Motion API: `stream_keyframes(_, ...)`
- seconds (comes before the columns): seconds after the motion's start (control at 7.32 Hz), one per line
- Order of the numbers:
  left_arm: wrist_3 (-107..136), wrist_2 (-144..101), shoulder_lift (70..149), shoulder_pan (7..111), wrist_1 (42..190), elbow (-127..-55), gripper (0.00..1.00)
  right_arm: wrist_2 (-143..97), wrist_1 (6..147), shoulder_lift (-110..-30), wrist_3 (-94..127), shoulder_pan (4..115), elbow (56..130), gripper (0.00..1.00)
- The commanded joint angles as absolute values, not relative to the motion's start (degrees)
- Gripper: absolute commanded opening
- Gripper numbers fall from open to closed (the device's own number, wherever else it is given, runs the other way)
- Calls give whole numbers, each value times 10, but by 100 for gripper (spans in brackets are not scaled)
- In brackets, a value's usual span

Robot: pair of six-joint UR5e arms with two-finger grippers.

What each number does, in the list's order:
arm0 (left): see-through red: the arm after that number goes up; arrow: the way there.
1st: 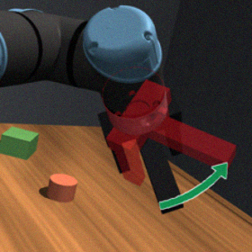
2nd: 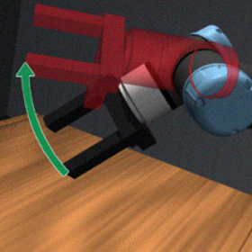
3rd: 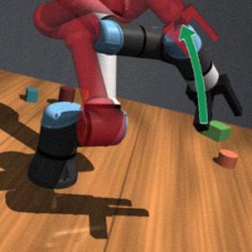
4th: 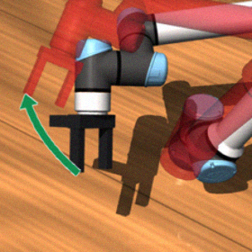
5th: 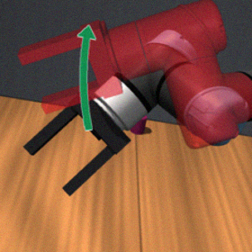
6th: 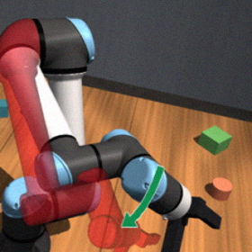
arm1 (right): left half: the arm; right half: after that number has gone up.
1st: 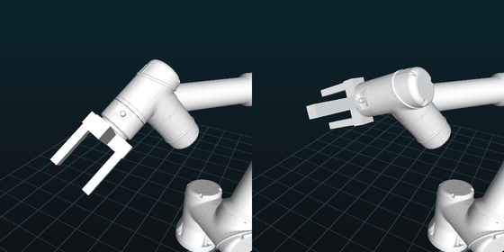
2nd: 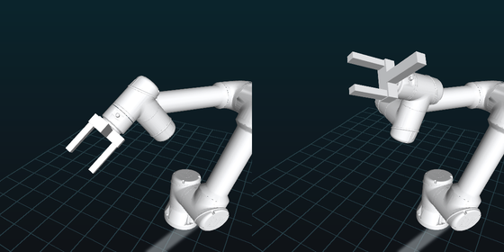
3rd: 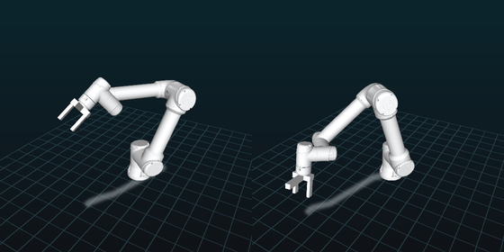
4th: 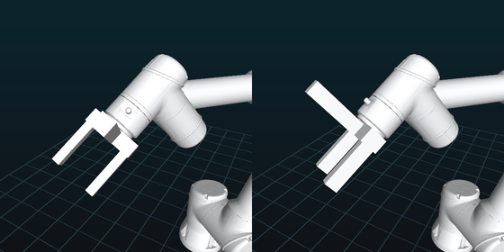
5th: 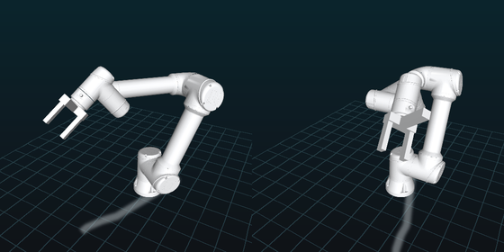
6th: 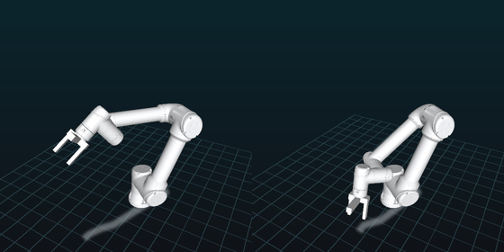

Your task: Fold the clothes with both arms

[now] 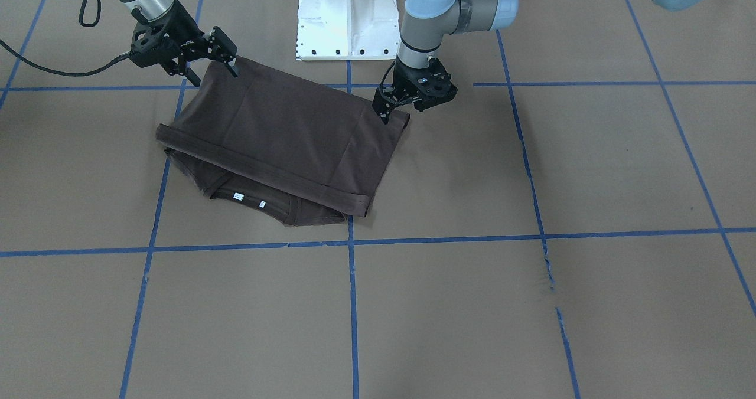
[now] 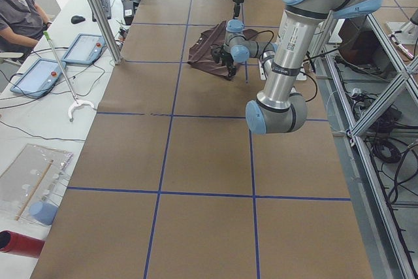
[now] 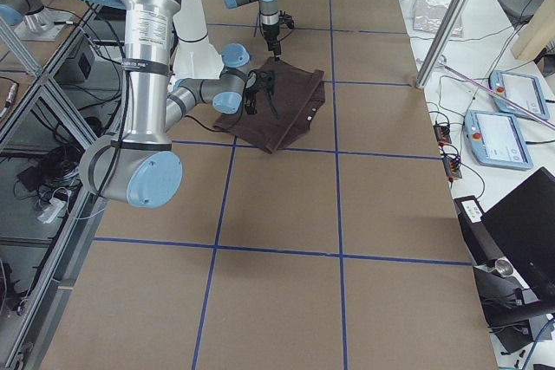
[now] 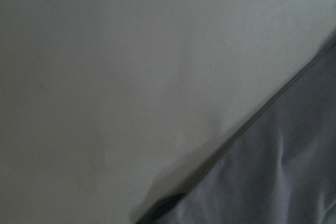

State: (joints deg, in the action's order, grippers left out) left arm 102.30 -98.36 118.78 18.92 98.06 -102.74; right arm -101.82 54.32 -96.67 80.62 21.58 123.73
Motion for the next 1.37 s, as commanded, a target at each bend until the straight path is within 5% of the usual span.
stream_keyframes(0.0, 1034, -977, 1191, 187, 1004, -1005, 92, -1020, 543, -960, 808, 217, 1237, 100)
stream_keyframes(0.55, 1038, -976, 1186, 188, 998, -1013, 6, -1020, 543, -960, 808, 219, 1237, 100)
stream_keyframes(1.23, 1029, -976, 1187, 219, 985, -1008, 0, -1018, 544, -961, 810, 218, 1236, 100)
